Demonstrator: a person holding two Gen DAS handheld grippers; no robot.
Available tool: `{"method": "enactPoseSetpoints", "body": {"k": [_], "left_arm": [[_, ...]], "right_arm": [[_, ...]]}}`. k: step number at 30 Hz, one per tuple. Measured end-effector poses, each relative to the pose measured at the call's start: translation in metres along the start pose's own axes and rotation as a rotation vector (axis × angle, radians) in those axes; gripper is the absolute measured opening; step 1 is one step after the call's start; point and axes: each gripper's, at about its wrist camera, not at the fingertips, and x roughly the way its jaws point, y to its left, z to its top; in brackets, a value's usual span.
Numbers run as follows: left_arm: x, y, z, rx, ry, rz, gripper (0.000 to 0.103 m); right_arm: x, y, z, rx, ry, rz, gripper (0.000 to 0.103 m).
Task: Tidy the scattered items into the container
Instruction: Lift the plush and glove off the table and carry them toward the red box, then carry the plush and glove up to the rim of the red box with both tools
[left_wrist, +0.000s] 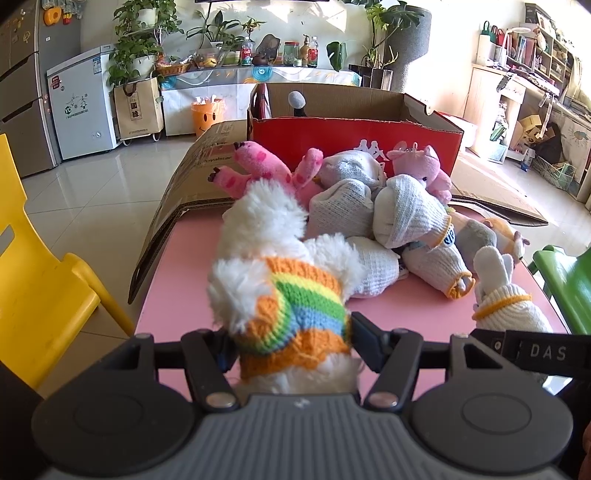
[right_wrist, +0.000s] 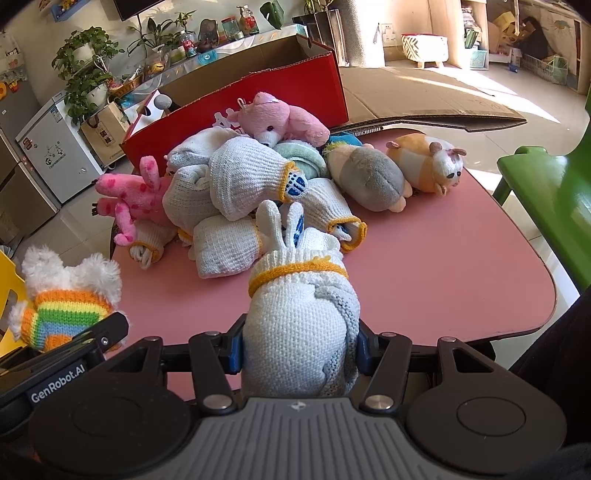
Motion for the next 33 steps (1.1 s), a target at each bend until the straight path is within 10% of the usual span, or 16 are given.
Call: {"method": "enactPoseSetpoints", "body": {"k": [33], "left_arm": [[0.0065, -0.006, 0.0076, -0.057, -0.017, -0.005, 0.061]], "right_arm": [[-0.0067, 0.0003, 0.0099, 0.035, -0.052, 0.029, 0.055]]}}
